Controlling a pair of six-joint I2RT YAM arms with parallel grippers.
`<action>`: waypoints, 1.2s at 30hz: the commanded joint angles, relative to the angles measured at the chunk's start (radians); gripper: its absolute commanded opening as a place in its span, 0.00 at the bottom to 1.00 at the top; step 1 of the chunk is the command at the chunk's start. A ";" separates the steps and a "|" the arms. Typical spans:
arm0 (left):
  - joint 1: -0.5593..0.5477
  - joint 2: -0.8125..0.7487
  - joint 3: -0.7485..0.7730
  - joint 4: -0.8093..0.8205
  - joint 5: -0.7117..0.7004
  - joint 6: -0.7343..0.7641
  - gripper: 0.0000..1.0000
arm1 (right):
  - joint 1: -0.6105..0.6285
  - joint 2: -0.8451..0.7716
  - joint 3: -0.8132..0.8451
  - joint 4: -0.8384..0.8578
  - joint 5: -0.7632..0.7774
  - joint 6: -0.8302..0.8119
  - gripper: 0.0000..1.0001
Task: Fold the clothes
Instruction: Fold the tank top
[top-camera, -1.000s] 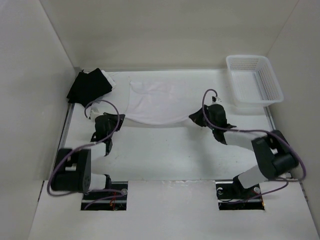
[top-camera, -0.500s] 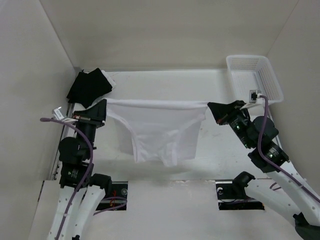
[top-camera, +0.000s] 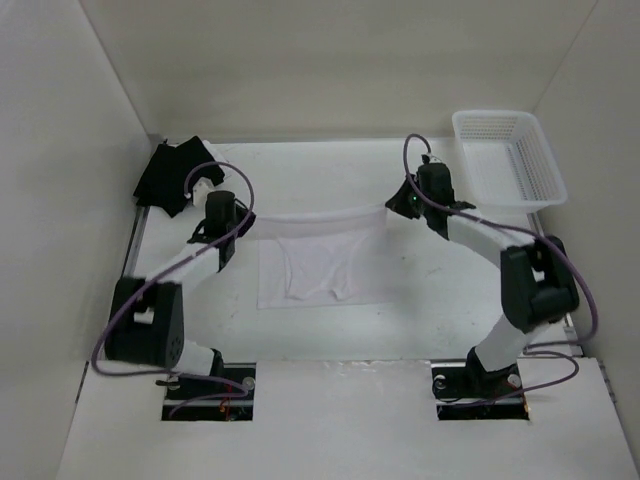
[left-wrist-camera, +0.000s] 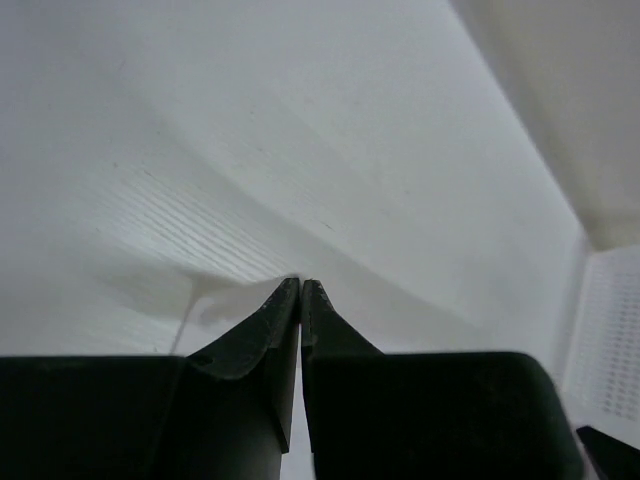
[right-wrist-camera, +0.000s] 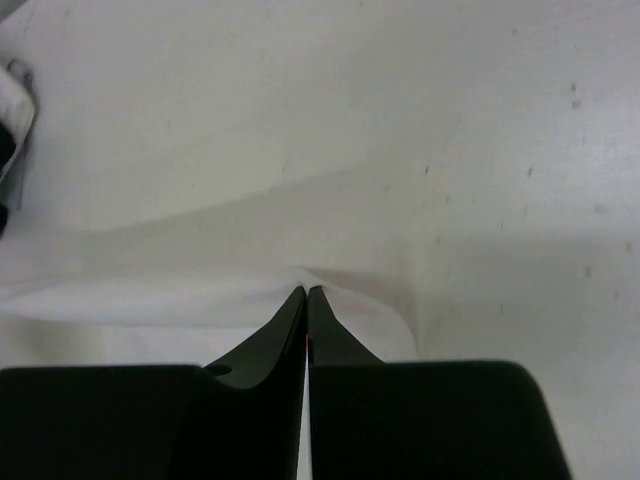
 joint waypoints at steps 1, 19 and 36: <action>0.040 0.161 0.163 0.160 -0.011 0.006 0.02 | -0.057 0.131 0.202 0.104 -0.102 0.018 0.03; -0.049 -0.183 -0.266 0.298 0.023 -0.088 0.03 | -0.091 -0.195 -0.338 0.330 -0.085 0.166 0.02; -0.152 -0.450 -0.613 0.318 0.014 -0.123 0.04 | -0.041 -0.486 -0.722 0.328 -0.026 0.259 0.02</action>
